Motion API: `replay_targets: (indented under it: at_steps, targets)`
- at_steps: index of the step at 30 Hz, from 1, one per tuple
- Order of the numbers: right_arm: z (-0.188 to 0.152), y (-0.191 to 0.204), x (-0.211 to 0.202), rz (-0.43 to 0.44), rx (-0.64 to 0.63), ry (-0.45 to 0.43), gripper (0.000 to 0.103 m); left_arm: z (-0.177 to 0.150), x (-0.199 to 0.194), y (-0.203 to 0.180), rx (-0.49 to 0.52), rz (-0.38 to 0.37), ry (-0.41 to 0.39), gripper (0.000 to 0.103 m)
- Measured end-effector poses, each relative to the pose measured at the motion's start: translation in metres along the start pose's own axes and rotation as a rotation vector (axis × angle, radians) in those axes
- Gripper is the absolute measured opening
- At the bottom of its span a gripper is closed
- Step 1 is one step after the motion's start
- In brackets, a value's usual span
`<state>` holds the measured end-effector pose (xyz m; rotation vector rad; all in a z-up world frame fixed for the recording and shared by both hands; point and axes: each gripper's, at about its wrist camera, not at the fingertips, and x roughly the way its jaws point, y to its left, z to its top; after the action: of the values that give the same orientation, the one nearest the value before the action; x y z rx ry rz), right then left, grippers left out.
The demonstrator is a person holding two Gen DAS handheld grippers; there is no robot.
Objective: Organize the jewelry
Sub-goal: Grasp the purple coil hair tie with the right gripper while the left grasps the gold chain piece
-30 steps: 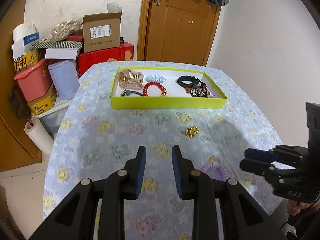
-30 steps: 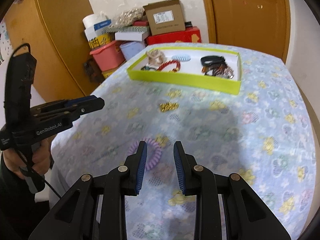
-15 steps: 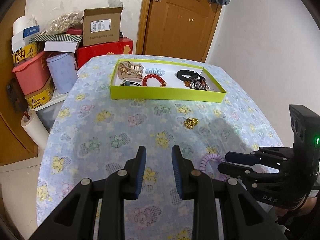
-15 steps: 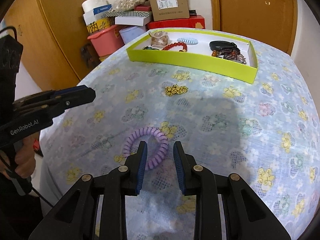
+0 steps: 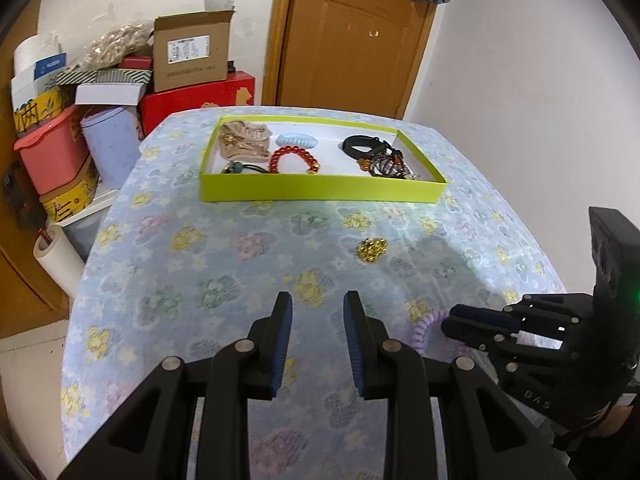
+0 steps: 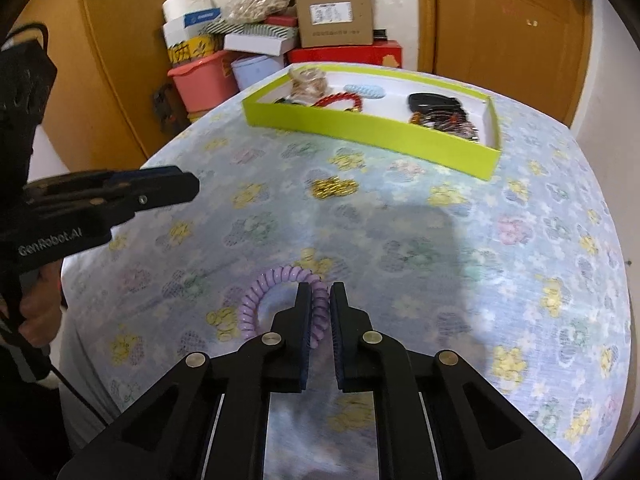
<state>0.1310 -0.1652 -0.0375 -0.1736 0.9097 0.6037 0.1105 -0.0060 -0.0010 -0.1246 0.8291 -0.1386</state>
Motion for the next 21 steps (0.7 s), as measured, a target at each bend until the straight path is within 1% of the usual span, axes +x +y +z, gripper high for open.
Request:
replay_targets:
  at_steps: [3,5,6,11,17,21]
  targets:
    - [0.000,-0.013,-0.008,-0.003,0.036,-0.018,0.009,0.007,0.010,-0.006,0.017,-0.010,0.004,0.028]
    - [0.000,-0.019,-0.012,-0.003,0.054,-0.025,0.009,0.012,0.019,-0.012,0.033,-0.022,0.012,0.033]
    - [-0.001,-0.024,-0.015,-0.004,0.068,-0.030,0.009,0.015,0.025,-0.015,0.044,-0.032,0.018,0.037]
    - [-0.003,-0.040,-0.019,-0.012,0.106,-0.034,0.009,0.022,0.052,-0.027,0.081,-0.075,0.049,0.037]
    - [-0.003,-0.053,-0.018,-0.009,0.129,-0.031,0.009,0.027,0.078,-0.039,0.126,-0.064,0.084,0.037]
    - [-0.003,-0.060,-0.017,-0.007,0.143,-0.032,0.009,0.029,0.084,-0.048,0.181,-0.036,0.073,0.037]
